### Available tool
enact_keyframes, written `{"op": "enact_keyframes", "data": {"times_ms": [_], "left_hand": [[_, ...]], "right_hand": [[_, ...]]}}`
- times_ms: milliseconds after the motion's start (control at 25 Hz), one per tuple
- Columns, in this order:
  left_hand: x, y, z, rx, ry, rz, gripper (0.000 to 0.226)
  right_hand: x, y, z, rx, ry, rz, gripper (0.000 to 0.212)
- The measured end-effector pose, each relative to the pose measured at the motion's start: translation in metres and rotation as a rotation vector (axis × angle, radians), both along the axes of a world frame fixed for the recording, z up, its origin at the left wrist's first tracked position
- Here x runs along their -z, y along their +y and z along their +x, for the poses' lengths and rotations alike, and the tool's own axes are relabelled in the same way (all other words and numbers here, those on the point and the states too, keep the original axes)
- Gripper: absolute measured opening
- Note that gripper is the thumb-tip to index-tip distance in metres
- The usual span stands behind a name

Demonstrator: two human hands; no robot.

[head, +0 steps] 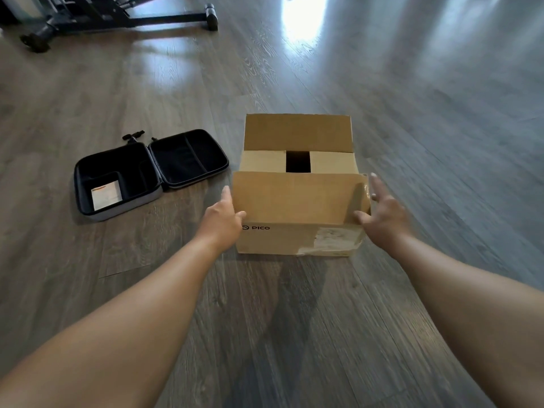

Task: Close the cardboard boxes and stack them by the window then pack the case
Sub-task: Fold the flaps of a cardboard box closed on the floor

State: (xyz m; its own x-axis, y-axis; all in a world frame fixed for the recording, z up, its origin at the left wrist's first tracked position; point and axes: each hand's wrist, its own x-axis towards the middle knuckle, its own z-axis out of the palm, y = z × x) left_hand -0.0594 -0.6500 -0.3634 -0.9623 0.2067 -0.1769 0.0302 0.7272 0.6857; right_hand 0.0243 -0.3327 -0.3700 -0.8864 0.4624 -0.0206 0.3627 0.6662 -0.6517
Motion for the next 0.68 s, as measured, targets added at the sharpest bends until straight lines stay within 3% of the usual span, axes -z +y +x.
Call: {"op": "enact_keyframes", "data": {"times_ms": [120,240,400,680], "left_hand": [[0.000,0.004,-0.002,0.052,-0.018,-0.167,0.063],[0.001,0.003,0.000,0.020,0.007,-0.372,0.047],[0.004,0.008,0.001,0.032,0.042,-0.287,0.045],[0.009,0.011,0.016,0.094,0.078,-0.152,0.053]], "right_hand": [[0.007,-0.007,-0.002,-0.065,-0.056,0.186,0.040],[0.013,-0.006,0.010,-0.107,0.072,0.284,0.018],[0.016,-0.004,0.011,-0.121,0.072,0.334,0.018],[0.007,0.013,-0.030,0.076,-0.024,0.224,0.035]]}}
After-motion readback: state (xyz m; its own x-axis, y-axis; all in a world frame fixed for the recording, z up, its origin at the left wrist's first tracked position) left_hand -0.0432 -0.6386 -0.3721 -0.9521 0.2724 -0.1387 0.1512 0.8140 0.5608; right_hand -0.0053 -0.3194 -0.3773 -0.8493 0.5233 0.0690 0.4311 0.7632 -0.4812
